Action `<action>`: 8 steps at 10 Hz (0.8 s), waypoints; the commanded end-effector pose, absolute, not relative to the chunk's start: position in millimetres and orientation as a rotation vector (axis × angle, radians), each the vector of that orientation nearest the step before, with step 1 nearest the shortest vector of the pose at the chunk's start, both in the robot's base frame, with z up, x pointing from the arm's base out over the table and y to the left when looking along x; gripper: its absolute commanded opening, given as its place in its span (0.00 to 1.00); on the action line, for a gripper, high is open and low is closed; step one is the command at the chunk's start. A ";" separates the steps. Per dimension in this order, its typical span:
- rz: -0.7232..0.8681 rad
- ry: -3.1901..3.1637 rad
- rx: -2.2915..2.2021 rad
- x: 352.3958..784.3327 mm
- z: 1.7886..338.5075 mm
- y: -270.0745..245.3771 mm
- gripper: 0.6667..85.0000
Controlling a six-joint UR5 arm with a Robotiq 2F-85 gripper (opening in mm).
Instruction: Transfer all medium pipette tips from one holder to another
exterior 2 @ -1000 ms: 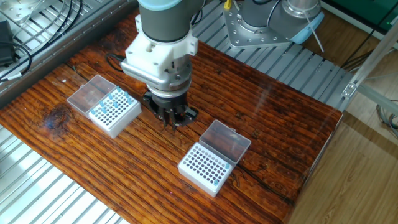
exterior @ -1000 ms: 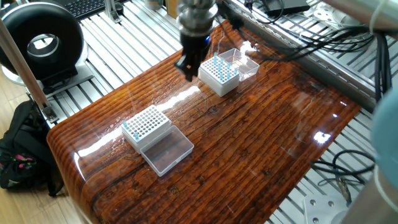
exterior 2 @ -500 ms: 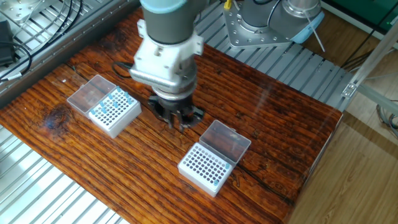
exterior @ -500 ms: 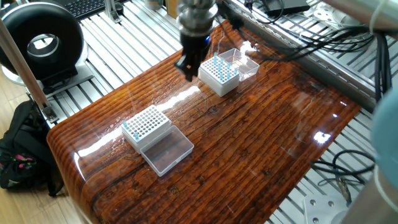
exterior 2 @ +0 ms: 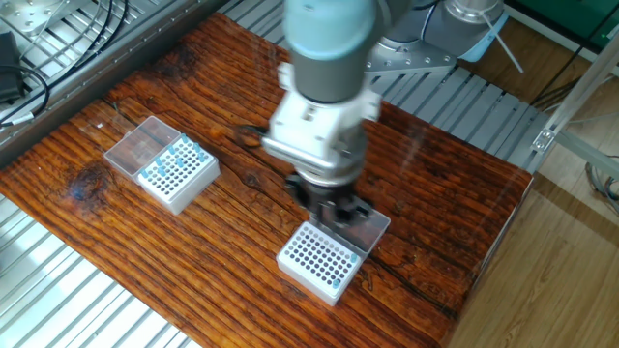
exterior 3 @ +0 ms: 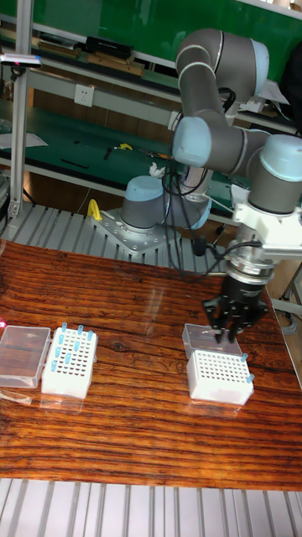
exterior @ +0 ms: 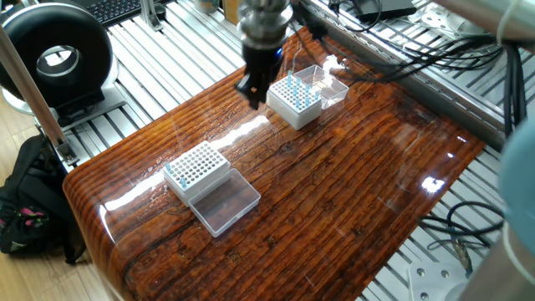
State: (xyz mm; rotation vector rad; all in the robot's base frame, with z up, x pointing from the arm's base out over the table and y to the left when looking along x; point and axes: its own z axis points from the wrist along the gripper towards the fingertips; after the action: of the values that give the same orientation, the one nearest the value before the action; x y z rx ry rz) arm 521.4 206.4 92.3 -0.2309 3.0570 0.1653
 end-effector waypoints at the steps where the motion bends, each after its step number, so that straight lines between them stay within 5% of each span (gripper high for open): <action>1: 0.196 3.054 -0.069 507.5 90.0 251.8 0.34; 8: 0.056 3.025 -0.060 525.1 76.2 252.6 0.35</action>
State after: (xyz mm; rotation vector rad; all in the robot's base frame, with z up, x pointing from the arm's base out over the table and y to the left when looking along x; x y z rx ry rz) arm 515.7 252.5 82.0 -0.0660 3.0422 0.0826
